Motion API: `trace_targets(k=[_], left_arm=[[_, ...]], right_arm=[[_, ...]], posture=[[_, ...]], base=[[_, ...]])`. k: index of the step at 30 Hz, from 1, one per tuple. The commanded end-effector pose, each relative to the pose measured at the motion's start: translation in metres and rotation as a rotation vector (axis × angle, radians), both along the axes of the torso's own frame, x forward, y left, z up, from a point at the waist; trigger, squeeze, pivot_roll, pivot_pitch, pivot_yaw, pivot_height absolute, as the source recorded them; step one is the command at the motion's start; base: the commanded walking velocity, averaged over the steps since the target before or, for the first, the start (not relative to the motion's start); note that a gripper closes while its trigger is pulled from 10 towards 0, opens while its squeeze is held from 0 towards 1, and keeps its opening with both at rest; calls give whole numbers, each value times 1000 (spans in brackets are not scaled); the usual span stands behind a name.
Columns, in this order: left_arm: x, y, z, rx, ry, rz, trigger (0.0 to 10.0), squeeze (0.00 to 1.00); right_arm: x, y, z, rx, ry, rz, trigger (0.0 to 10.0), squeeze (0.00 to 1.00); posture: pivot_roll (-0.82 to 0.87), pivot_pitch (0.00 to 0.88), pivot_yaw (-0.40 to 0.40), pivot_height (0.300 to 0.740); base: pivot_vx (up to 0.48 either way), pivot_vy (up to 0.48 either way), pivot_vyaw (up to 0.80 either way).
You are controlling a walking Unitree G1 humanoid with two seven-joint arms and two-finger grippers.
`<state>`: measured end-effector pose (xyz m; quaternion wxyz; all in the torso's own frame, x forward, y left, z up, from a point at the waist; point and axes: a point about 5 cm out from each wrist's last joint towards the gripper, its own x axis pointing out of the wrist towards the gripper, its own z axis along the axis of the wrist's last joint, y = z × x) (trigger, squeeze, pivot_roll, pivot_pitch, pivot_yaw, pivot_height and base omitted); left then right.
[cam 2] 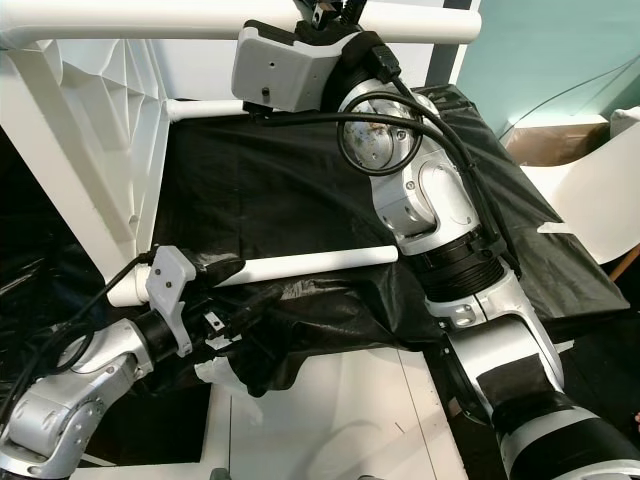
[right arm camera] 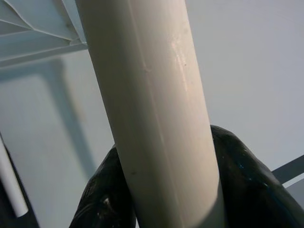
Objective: Building children table
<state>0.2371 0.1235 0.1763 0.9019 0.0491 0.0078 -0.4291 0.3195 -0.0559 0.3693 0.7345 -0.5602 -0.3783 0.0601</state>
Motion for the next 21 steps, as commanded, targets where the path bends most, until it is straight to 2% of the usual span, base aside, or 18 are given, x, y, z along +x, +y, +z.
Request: trace_targets(k=[1,2,3,4,5,6,9,10,11,12,13,14,15,16,17,19,20,21], left_arm=[[0,-3,-3,13,5,-3,10000,0],[2,-6,-5,17,7,6,10000,0],[4,-10,-7,13,16,15,10000,0],[5,-14,-8,10,20,18,10000,0],[6,-17,-9,3,36,17,10000,0],[6,-17,-9,3,36,17,10000,0],[6,-22,-12,2,45,9,10000,0],[5,-23,-13,4,53,3,10000,0],[5,-23,-13,4,53,3,10000,0],[5,-23,-12,3,55,1,10000,0],[5,-23,-12,3,55,1,10000,0],[6,-21,-11,3,55,2,10000,0],[6,-21,-11,3,55,2,10000,0],[6,-20,-11,2,54,2,10000,0],[7,-18,-11,8,53,11,10000,0],[9,-15,-12,21,50,24,10000,0],[9,-15,-12,21,50,24,10000,0],[11,-12,-11,24,47,40,10000,0]], right_arm=[[0,-2,0,56,54,22,0,0],[2,-8,0,108,83,-2,0,0],[3,-16,-1,185,116,-36,1373,0],[5,-24,-3,256,145,-68,6196,0],[7,-31,-4,323,170,-96,10000,0],[7,-31,-4,323,170,-96,10000,0],[9,-44,-1,409,169,-154,10000,0],[9,-54,2,483,158,-183,10000,0],[9,-54,2,483,158,-183,10000,0],[8,-65,4,553,135,-208,10000,0],[8,-65,4,553,135,-208,10000,0],[6,-74,4,636,130,-232,10000,0],[6,-74,4,636,130,-232,10000,0],[5,-81,4,688,128,-248,10000,0],[5,-88,0,777,150,-261,10000,0],[3,-98,-5,881,155,-271,10000,0],[3,-98,-5,881,155,-271,10000,0],[0,-106,-8,976,152,-272,10000,0]], posture=[[-31,39,-24,740],[-33,38,-21,740],[-39,36,-16,740],[-41,35,-11,740],[-41,35,-11,740],[-41,35,-11,740],[-47,35,-4,740],[-50,35,3,740],[-50,35,3,740],[-52,34,6,740],[-52,34,6,740],[-52,37,12,740],[-52,37,12,740],[-52,37,12,740],[-50,37,15,740],[-51,40,19,740],[-51,40,19,740],[-52,43,21,740]], base=[[0,0,0],[0,0,0],[0,0,0],[0,0,0],[0,0,0],[0,0,0],[0,0,0],[0,0,0],[0,0,0],[0,0,0],[0,0,0],[0,0,0],[0,0,0],[0,0,0],[0,0,0],[0,0,0],[0,0,0],[0,0,0]])
